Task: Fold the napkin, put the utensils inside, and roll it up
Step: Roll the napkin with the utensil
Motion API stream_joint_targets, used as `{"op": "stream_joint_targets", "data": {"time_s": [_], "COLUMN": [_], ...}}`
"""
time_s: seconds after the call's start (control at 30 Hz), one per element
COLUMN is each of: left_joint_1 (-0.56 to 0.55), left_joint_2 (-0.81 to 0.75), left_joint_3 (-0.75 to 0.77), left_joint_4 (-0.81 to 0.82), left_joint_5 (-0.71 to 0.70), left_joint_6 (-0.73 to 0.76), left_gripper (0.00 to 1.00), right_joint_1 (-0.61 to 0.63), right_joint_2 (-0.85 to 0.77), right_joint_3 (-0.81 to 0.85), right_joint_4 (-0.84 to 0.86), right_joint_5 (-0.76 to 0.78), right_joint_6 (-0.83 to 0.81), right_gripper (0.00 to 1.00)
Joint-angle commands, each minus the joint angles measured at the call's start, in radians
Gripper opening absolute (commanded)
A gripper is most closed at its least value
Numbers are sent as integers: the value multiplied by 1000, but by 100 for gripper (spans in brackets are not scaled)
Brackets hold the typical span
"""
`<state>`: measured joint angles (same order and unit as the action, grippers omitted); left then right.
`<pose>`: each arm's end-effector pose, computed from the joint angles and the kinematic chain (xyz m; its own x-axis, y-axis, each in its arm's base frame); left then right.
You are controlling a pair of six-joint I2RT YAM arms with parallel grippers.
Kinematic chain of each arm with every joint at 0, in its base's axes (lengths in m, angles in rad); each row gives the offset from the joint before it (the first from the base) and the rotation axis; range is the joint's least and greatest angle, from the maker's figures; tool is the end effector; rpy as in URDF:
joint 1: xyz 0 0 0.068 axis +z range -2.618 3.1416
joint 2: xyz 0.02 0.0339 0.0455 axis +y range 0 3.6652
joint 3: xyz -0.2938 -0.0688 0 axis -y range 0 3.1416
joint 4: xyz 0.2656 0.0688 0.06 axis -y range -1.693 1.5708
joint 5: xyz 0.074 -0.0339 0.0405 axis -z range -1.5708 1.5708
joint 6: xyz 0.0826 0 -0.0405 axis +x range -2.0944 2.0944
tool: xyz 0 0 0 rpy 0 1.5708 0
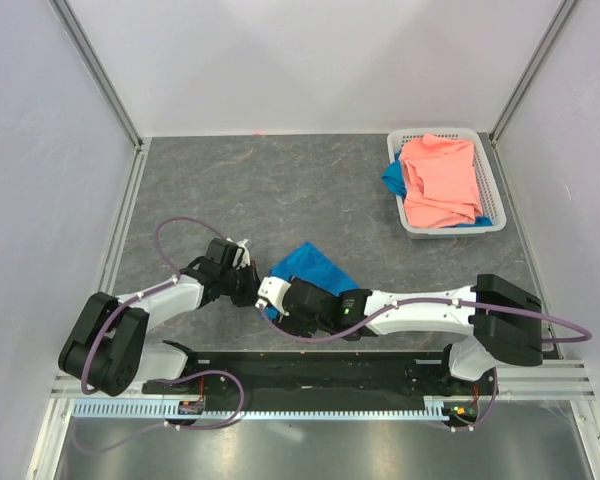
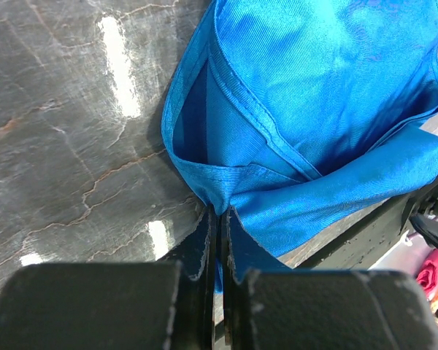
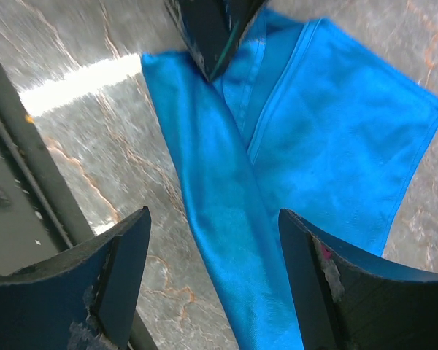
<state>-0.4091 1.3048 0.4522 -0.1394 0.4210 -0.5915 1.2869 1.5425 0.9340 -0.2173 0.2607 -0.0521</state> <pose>0.2108 -0.1282 0.1114 -0.9544 -0.1409 -0.2633 0.0434 0.8070 -0.5890 0.1236 0.3475 0.1915 -0.1599 -0.7275 -0.6672 -0.8881 0.4010 -0.2245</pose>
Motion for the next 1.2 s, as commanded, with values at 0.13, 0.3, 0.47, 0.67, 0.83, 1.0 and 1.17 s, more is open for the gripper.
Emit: {"op": "stream_joint_targets", "data": {"time_s": [0.13,0.3,0.47,0.67,0.83,1.0,1.17], "left_joint_1": [3,3,3,3,3,3,3], "left_joint_2": [16,24,27,28,30,27,24], "left_joint_3": [19,23,23,28,28,31,34], "left_joint_4": [-54,-55,-55,-55,-55,-52,-43], "left_joint_5": [4,7,10,16,19,25,39], "left_joint_6": [24,25,28,35,35,39,42], "left_gripper": [2,2,2,2,2,2,3], "right_joint_1": [14,14,12,-9,-44,-73,-100], "right_joint_2": [53,79,123,165,177,198,243], "right_joint_3": [-44,-49,-41,-34,-24,-15,26], "right_joint_4": [65,82,87,87,79,44,-30], "right_joint_5": [60,51,81,81,25,-93,-205], "right_joint_6": [-49,-103,-138,-172,-180,-173,-160], "right_gripper": [79,79,79,76,70,58,41]}}
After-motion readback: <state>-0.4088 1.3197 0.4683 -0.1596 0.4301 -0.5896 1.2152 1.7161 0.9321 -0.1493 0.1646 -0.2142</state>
